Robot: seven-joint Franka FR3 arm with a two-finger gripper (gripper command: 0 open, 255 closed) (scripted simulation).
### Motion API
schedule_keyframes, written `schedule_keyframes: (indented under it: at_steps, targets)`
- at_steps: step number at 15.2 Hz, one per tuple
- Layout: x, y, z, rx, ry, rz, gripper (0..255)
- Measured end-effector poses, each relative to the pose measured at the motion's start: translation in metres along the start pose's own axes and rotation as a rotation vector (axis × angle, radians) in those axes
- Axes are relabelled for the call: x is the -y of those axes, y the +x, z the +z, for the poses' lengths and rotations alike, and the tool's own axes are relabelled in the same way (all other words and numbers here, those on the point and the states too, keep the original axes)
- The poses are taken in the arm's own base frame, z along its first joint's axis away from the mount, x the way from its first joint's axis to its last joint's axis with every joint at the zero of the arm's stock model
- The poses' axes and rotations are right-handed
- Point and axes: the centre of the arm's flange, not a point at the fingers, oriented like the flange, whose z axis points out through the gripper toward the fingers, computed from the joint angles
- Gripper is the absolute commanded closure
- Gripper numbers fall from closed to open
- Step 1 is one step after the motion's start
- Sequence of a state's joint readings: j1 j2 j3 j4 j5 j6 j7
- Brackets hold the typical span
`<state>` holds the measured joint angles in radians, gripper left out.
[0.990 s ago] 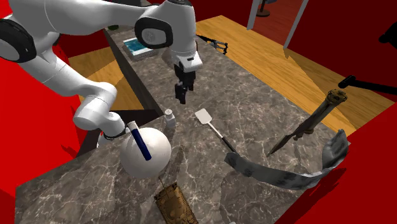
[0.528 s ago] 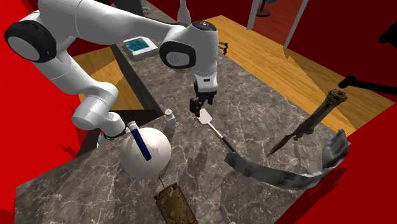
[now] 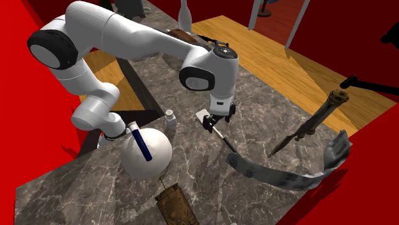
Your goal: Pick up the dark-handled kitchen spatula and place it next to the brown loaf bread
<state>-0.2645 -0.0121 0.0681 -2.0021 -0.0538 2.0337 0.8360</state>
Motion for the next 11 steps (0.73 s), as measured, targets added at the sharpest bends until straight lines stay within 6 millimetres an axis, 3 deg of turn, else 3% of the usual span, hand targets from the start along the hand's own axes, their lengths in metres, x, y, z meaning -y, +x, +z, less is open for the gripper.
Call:
schedule_keyframes:
  at_steps: [6,11]
  targets:
    - [0.0,0.003,0.031,0.0,0.001,0.012,0]
    - [0.0,0.003,0.034,0.0,0.001,0.013,0]
